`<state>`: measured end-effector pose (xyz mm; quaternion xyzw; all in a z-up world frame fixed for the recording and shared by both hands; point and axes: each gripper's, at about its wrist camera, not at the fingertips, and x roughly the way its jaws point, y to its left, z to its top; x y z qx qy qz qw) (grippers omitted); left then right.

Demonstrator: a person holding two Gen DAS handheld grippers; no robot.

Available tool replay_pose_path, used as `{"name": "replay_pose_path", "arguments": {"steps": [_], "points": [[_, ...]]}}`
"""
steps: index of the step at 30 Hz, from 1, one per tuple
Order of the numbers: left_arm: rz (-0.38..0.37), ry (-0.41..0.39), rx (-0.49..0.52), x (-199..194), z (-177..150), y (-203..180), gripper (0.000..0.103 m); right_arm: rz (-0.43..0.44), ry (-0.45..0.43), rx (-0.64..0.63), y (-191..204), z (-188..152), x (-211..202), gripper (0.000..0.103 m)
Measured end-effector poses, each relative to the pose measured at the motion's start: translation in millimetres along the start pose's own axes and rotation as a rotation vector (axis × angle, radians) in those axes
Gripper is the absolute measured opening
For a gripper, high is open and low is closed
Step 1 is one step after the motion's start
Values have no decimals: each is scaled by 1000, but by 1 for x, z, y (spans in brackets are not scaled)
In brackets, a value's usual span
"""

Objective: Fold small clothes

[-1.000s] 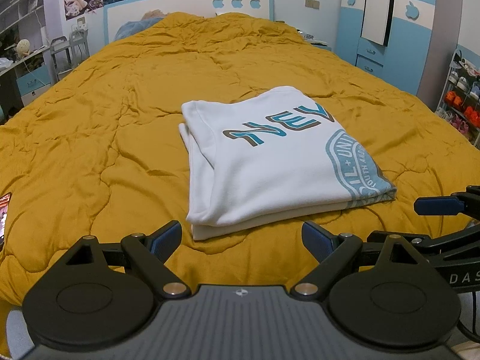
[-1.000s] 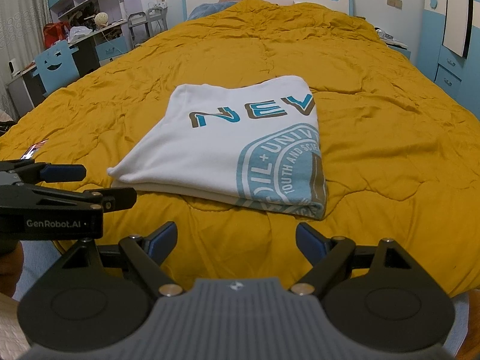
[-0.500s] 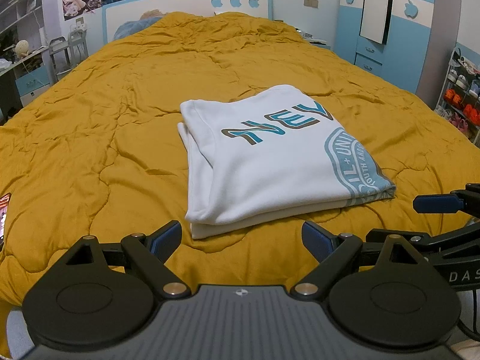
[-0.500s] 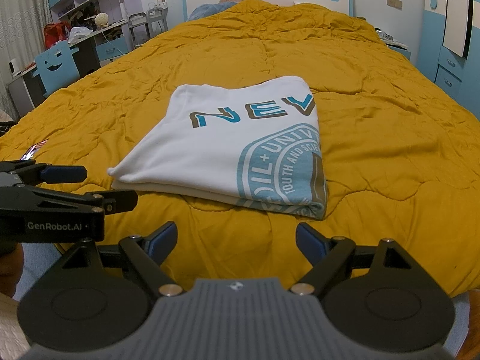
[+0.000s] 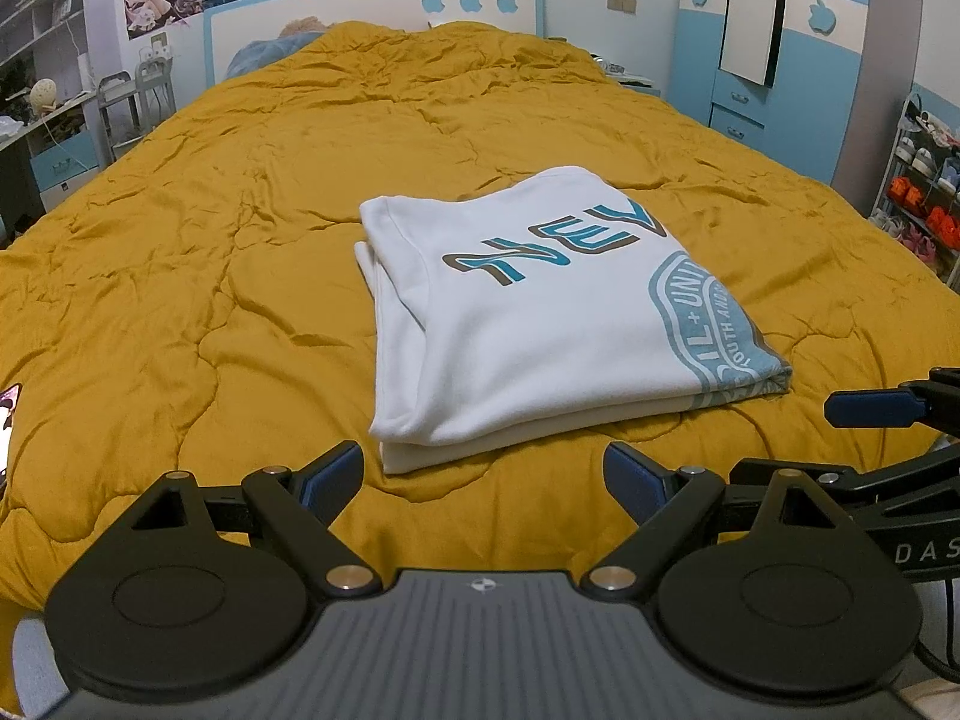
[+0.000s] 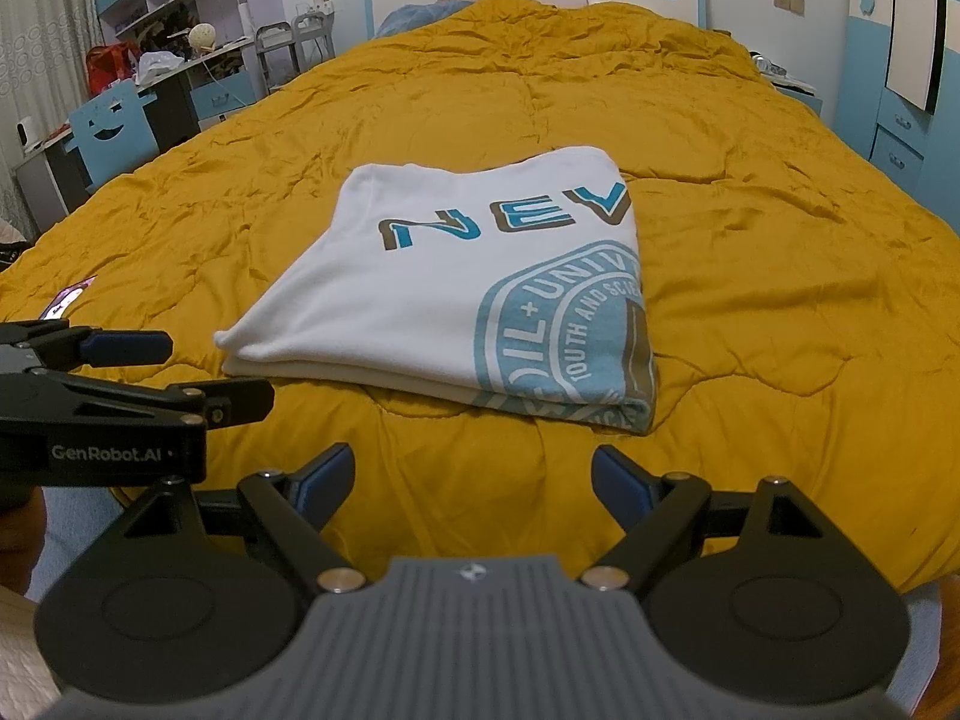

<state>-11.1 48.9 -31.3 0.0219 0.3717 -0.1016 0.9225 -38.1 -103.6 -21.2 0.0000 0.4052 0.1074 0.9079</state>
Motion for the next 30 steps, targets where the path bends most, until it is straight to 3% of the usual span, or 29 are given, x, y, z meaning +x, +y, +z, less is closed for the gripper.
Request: {"name": "replay_pose_path", "arguments": {"steps": [30], "points": [[10, -13, 23, -2, 0, 0, 103, -1, 2, -1, 1, 0, 0, 82]]}}
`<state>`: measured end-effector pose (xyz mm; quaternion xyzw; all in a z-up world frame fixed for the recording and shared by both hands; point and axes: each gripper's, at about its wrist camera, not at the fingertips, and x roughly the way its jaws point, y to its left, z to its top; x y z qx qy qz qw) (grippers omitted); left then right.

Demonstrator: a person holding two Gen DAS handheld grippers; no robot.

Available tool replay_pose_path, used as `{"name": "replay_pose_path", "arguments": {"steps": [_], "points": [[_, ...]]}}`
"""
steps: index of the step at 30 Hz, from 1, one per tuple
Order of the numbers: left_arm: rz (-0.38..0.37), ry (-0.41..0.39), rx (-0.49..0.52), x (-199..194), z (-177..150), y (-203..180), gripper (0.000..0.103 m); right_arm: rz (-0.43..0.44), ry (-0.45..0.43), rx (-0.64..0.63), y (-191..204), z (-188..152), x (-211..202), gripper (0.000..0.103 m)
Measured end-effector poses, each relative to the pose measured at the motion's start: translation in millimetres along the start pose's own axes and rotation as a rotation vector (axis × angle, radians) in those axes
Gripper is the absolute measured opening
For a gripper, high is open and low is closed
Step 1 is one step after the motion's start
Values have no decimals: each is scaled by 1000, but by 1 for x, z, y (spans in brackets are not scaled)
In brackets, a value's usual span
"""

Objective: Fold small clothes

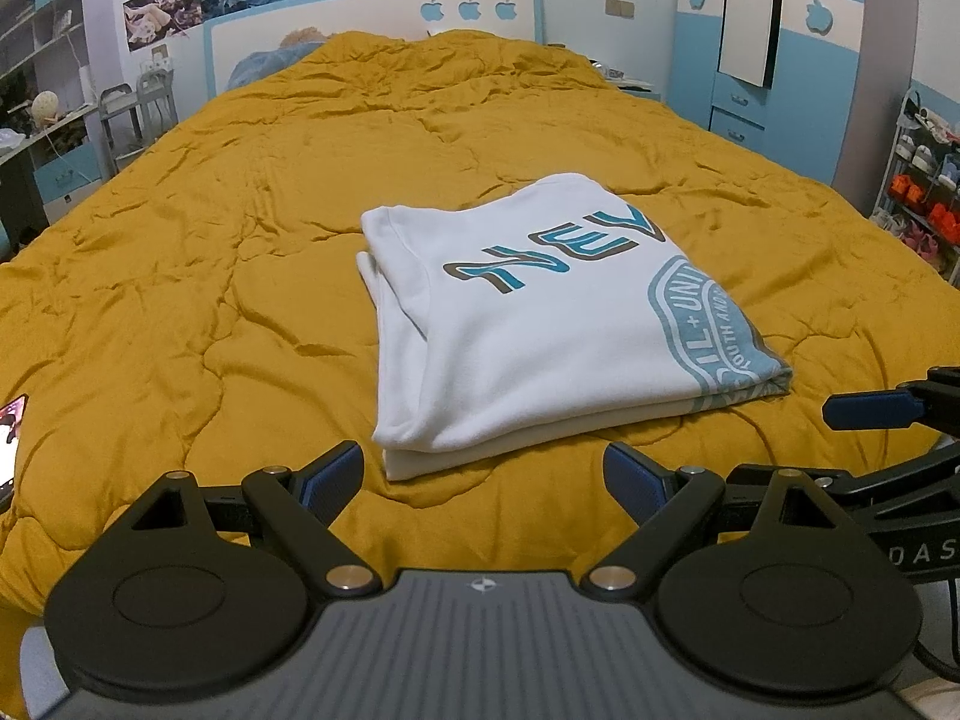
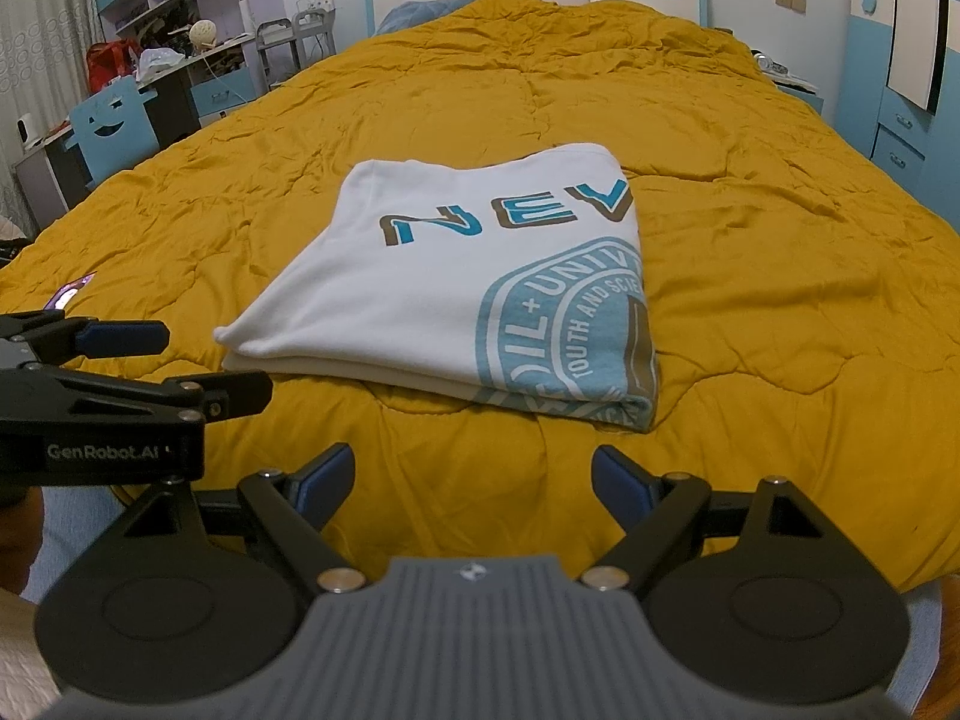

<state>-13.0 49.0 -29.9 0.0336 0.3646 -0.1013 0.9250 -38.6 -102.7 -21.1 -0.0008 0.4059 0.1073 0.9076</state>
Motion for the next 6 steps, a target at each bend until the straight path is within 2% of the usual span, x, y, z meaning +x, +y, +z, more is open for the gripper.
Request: {"name": "replay_pose_path", "arguments": {"steps": [6], "points": [[-7, -5, 0, -2, 2, 2, 103, 0, 0, -1, 0, 0, 0, 82]]}}
